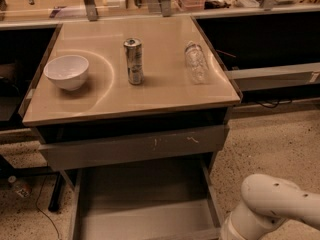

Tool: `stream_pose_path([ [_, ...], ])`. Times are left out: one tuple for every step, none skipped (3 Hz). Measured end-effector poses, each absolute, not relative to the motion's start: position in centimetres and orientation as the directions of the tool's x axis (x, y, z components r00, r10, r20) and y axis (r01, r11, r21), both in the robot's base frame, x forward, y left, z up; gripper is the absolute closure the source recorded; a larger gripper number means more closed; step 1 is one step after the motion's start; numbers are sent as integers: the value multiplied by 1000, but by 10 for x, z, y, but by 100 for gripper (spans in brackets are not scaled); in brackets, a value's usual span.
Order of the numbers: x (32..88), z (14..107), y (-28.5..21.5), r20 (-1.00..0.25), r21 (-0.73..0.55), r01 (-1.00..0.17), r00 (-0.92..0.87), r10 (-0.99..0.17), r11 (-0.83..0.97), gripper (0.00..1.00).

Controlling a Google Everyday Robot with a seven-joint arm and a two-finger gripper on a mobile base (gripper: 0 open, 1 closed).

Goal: Close middle drawer

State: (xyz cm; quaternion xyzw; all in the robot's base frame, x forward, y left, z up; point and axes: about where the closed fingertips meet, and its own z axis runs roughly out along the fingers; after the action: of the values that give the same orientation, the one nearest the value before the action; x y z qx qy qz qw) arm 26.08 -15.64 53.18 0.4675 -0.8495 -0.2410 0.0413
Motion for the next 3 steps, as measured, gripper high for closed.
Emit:
stream_pose_path([
  [266, 480, -135, -167, 502, -737, -597, -785, 453, 100],
  [276, 446, -122, -171, 531, -715, -617, -768, 456, 100],
  [289, 433, -115, -182, 526, -716, -622, -762, 459, 100],
])
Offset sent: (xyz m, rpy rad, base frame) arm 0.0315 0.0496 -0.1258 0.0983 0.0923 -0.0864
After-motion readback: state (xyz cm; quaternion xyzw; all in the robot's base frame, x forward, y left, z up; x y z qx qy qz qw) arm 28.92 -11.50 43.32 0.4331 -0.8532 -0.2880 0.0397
